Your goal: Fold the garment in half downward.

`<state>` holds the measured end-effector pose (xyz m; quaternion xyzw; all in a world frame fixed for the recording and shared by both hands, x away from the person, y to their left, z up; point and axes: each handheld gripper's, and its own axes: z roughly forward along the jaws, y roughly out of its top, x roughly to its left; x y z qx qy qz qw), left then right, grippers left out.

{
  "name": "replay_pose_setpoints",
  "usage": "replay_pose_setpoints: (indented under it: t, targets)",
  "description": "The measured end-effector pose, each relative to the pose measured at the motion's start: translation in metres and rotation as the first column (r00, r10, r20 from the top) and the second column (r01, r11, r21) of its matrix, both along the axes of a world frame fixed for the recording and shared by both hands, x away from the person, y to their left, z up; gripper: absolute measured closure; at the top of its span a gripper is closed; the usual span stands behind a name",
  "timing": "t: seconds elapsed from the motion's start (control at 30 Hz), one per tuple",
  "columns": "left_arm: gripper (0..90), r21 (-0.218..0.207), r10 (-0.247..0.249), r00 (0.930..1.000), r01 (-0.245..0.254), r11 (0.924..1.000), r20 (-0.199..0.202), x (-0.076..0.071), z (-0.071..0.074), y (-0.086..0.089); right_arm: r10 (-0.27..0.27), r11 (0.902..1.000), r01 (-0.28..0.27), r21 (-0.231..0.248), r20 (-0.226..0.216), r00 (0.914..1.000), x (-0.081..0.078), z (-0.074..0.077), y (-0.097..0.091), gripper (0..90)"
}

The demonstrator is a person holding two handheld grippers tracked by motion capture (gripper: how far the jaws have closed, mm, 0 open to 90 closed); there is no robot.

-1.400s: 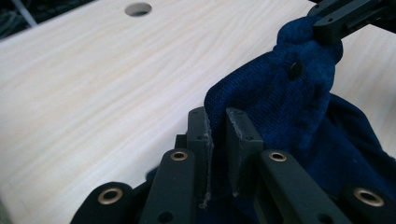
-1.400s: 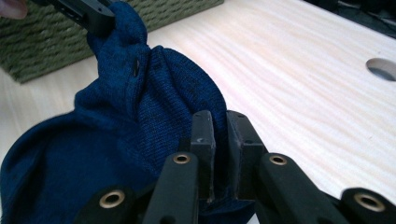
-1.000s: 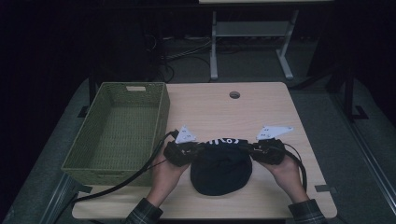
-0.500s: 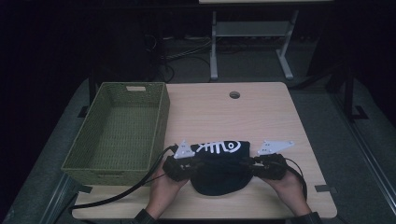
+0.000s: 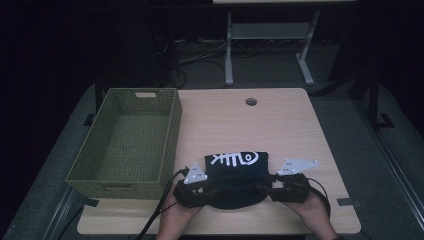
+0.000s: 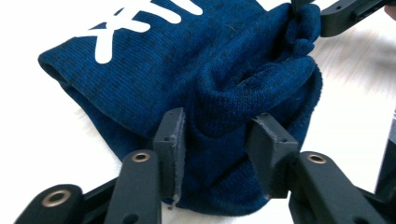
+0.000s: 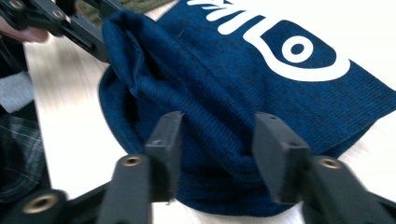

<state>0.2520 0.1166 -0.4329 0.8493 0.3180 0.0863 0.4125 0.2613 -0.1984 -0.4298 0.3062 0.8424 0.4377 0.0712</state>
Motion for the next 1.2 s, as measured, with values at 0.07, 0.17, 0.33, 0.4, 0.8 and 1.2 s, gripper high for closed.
replay_pose_setpoints:
  t: [0.07,0.17,0.33,0.4,0.8,1.2]
  targets:
    - [51.9,-0.048,0.002,0.9998,-0.003,0.9988,-0.020,0.002,0.002,0.004,0.002,0.9999,-0.002,0.015,0.004,1.0000,-0.002,0.003,-0.002,48.9]
    - [47.6,-0.038,-0.011,0.9999,0.012,0.9992,0.004,0.002,0.015,0.006,-0.004,0.9995,0.003,0.032,0.027,0.9996,-0.006,0.011,-0.007,48.9]
    - [45.0,-0.065,-0.019,0.9982,0.023,0.9976,0.057,0.005,0.037,0.012,-0.017,0.9962,0.011,0.087,0.068,0.9976,-0.008,0.029,-0.019,57.3]
    - [47.7,-0.073,-0.014,0.9973,0.019,0.9972,0.072,0.010,0.044,0.014,-0.023,0.9955,0.017,0.093,0.070,0.9973,-0.003,0.032,-0.021,64.9]
    - [89.8,0.005,0.063,0.9960,-0.063,0.9980,0.063,0.062,0.032,-0.014,-0.029,0.9996,0.029,0.002,0.022,0.9994,0.022,0.008,-0.003,90.0]
    - [89.7,0.106,0.090,0.9958,-0.088,0.9905,-0.017,0.093,-0.009,-0.036,0.018,0.9984,-0.020,-0.053,-0.048,0.9987,0.005,-0.019,0.008,90.0]
